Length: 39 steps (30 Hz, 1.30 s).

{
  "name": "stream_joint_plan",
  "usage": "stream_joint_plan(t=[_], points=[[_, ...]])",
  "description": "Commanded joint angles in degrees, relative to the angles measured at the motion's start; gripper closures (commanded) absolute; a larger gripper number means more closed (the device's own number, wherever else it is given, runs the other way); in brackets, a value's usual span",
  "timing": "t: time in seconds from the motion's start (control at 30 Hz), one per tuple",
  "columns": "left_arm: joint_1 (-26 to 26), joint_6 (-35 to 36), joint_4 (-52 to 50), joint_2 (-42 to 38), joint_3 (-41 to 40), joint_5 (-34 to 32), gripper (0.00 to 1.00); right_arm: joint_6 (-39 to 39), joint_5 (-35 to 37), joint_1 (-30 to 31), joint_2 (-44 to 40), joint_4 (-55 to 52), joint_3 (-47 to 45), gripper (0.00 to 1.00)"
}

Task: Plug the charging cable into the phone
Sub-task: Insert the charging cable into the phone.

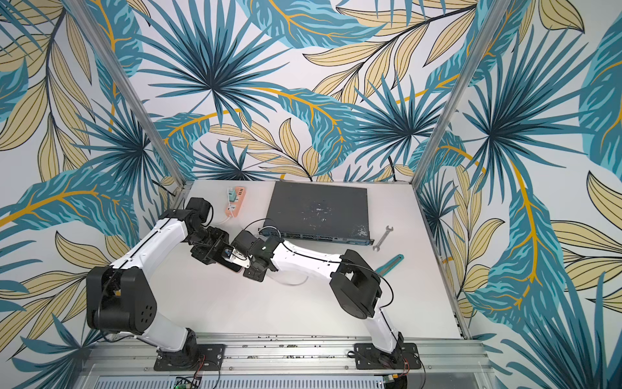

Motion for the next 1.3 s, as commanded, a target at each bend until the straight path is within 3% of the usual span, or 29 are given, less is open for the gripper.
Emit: stream_joint_plan(t=[0.0,0.8,1.27], points=[[-0.3,0.3,-0.1,-1.1,0.8,-0.3,1.00,0.6,0.8,0.4,0.9,-1.0,0.5,1.00],[-2.0,-1.1,1.7,-0.7,-0.5,0.6,1.00,3.2,4.8,0.4,2.1,1.4,2.4,1.00],[-2.0,-4.9,5.2,-0.9,-1.6,3.2,1.00,4.2,8.0,0.3,-2.0,9.8,0.3,1.00]])
